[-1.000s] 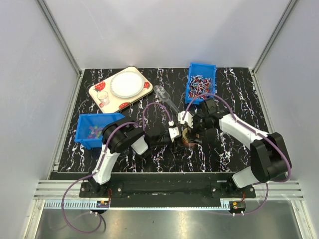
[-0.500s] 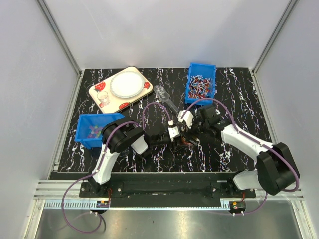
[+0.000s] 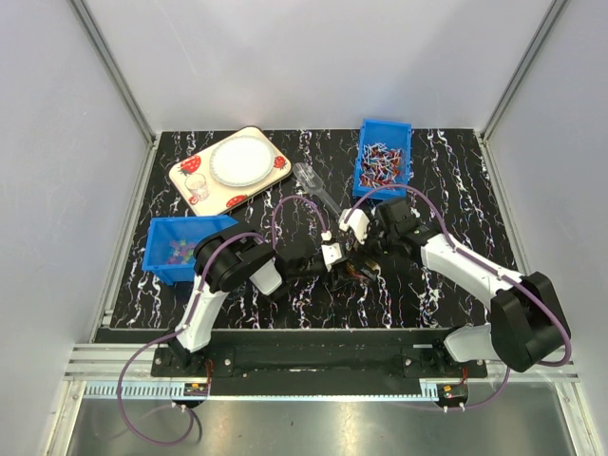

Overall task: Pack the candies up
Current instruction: Screw the bottle lid onto the packing bottle.

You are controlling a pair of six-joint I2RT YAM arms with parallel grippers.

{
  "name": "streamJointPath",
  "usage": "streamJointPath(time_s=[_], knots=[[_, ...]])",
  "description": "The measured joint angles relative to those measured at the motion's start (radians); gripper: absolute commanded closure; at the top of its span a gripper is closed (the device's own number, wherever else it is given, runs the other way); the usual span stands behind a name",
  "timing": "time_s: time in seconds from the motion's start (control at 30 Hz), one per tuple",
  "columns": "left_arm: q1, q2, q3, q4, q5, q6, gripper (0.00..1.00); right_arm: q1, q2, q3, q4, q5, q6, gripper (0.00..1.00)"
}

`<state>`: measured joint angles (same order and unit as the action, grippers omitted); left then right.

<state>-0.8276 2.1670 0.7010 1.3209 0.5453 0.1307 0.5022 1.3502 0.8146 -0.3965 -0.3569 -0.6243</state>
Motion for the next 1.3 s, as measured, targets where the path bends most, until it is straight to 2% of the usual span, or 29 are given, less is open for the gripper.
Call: streamJointPath(time_s=[0.17,0.63,0.77,0.8,0.9,1.03,1.3], knots=[[-0.001,0.0,0.0,0.002,0.0,0.004,0.48,0.0,0.0,0.043,-0.063,-0.005,-0.006,0.0],[-0.001,0.0,0.0,0.001,-0.002,0.003,0.48,-0.01,0.021,0.09,-0.077,-0.021,-0.027,0.0],[-0.001,0.0,0.0,0.001,-0.001,0.003,0.48,-0.055,0.063,0.156,-0.076,-0.098,-0.036,0.09],[-0.001,0.0,0.0,0.001,-0.001,0.003,0.48,-0.066,0.076,0.171,-0.076,-0.116,-0.04,0.16],[-0.001,0.0,0.0,0.001,-0.001,0.003,0.48,-0.092,0.119,0.204,-0.072,-0.167,-0.06,0.31],[-0.001,0.0,0.0,0.001,-0.001,0.003,0.48,-0.128,0.186,0.224,-0.079,-0.237,-0.081,0.37],[-0.001,0.0,0.0,0.001,-0.001,0.003,0.48,-0.154,0.242,0.229,-0.111,-0.297,-0.136,0.39]])
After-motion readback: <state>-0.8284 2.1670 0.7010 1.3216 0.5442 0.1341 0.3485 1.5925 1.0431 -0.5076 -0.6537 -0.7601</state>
